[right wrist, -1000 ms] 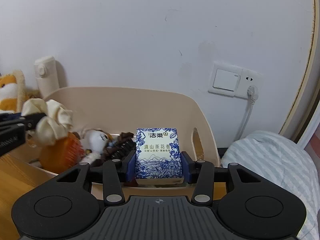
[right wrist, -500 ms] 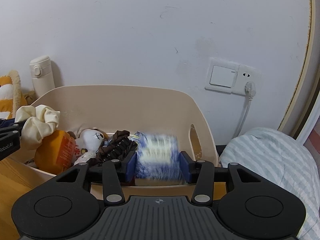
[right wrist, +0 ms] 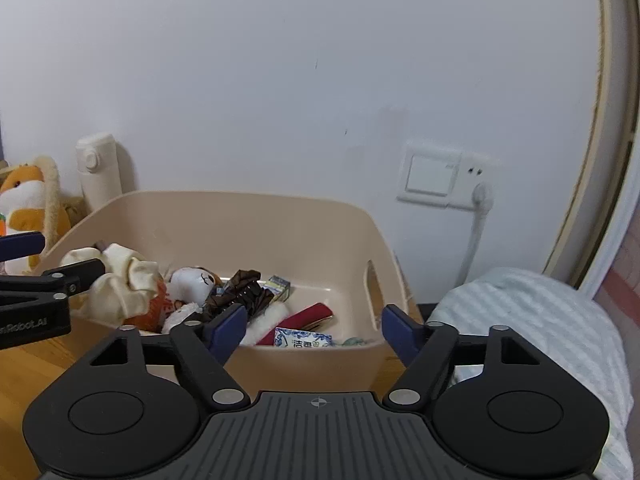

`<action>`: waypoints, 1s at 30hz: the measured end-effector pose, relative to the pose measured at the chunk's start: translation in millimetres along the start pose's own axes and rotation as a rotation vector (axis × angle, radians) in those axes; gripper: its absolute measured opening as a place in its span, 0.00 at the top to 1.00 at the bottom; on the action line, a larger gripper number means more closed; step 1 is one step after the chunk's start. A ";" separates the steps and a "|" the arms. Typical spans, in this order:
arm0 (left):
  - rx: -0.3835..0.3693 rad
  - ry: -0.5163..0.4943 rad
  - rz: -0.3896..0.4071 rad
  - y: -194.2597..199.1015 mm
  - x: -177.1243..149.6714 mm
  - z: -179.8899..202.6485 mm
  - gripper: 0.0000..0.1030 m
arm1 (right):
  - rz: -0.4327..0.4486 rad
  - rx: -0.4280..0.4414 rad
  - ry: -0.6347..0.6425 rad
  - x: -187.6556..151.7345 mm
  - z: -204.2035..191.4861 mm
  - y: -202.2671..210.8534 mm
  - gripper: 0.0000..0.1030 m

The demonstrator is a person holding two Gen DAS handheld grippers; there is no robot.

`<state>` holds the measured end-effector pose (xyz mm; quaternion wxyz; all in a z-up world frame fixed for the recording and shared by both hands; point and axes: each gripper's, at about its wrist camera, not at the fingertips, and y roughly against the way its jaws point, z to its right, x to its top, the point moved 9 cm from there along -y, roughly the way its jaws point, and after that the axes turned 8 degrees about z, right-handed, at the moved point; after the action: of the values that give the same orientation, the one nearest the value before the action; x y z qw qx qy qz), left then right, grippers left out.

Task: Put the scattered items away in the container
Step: 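Move left gripper to the black cube while right moves to the fuzzy ring toy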

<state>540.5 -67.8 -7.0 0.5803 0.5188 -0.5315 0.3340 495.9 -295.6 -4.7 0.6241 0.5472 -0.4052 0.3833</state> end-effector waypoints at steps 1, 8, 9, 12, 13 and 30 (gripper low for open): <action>0.001 -0.001 0.009 3.2 0.9 -1.3 0.21 | 0.016 0.005 0.000 0.3 0.6 7.3 0.24; 0.053 0.026 0.035 25.2 -1.9 -17.9 0.19 | 0.051 0.100 -0.005 -10.9 -8.2 52.5 0.16; 0.068 0.023 0.039 28.7 -3.0 -20.5 0.19 | 0.050 0.111 -0.002 -14.3 -10.7 57.3 0.15; 0.082 0.023 0.045 40.0 -8.9 -25.6 0.18 | 0.034 0.146 0.000 -27.0 -20.8 69.0 0.13; 0.078 0.024 0.040 43.6 -12.6 -26.4 0.18 | 0.024 0.157 0.002 -32.2 -25.3 71.6 0.13; 0.018 -0.006 -0.089 70.3 -80.6 -19.3 0.18 | -0.141 0.211 0.116 -105.8 -81.8 67.1 0.12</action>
<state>462.6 -19.3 -65.4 0.5883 0.5480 -0.5068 0.3111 401.0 -210.8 -83.5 0.6110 0.6136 -0.2865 0.4100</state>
